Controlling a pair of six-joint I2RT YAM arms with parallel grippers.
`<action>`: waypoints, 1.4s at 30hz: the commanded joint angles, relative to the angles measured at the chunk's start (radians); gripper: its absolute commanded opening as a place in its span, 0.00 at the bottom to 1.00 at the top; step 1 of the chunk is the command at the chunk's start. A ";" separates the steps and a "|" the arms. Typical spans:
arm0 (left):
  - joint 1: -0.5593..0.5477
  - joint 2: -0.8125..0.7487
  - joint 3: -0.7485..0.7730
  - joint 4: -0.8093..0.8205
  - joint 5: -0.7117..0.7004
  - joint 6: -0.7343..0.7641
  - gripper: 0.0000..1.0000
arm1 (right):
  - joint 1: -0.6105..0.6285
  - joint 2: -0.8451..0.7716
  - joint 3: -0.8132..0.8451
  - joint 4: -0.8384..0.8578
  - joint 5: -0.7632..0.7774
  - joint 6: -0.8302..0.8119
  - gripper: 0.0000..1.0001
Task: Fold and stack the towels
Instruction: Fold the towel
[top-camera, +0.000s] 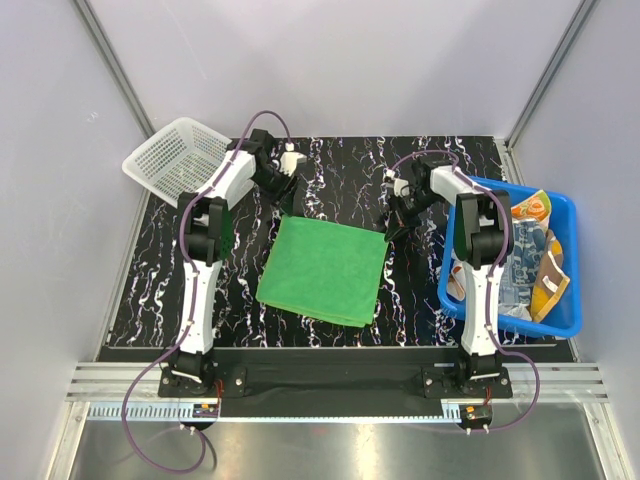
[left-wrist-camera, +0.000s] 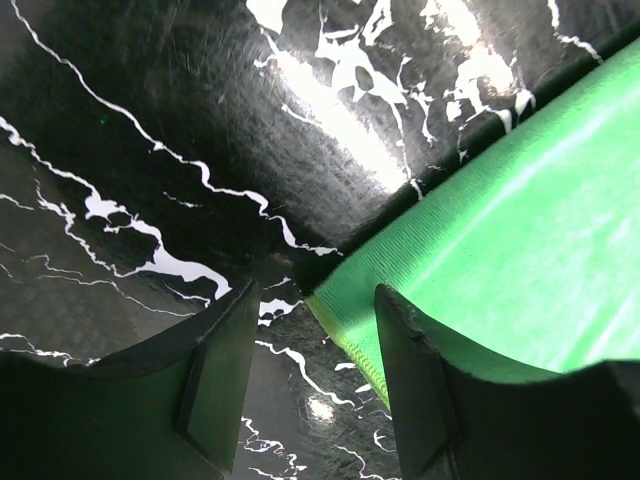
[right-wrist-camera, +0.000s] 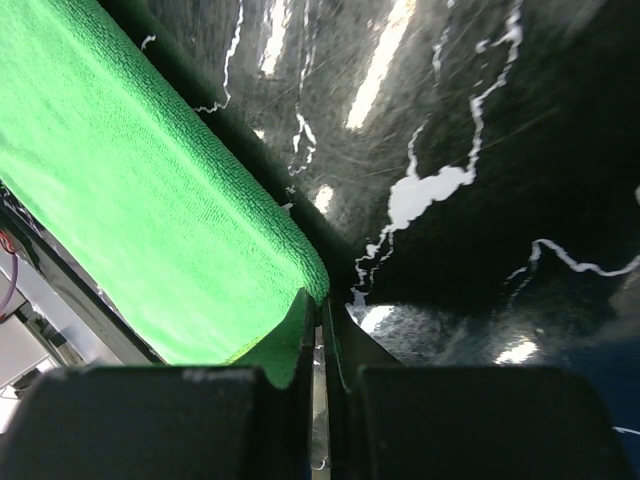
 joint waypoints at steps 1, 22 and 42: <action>0.007 -0.018 0.047 0.007 0.049 0.029 0.55 | -0.014 0.033 0.054 -0.005 0.056 -0.033 0.00; 0.002 0.071 0.096 -0.028 0.003 0.082 0.45 | -0.022 0.078 0.128 -0.031 0.053 -0.047 0.02; 0.002 -0.255 0.017 0.202 -0.146 -0.111 0.00 | -0.020 -0.202 0.273 0.126 0.315 -0.027 0.00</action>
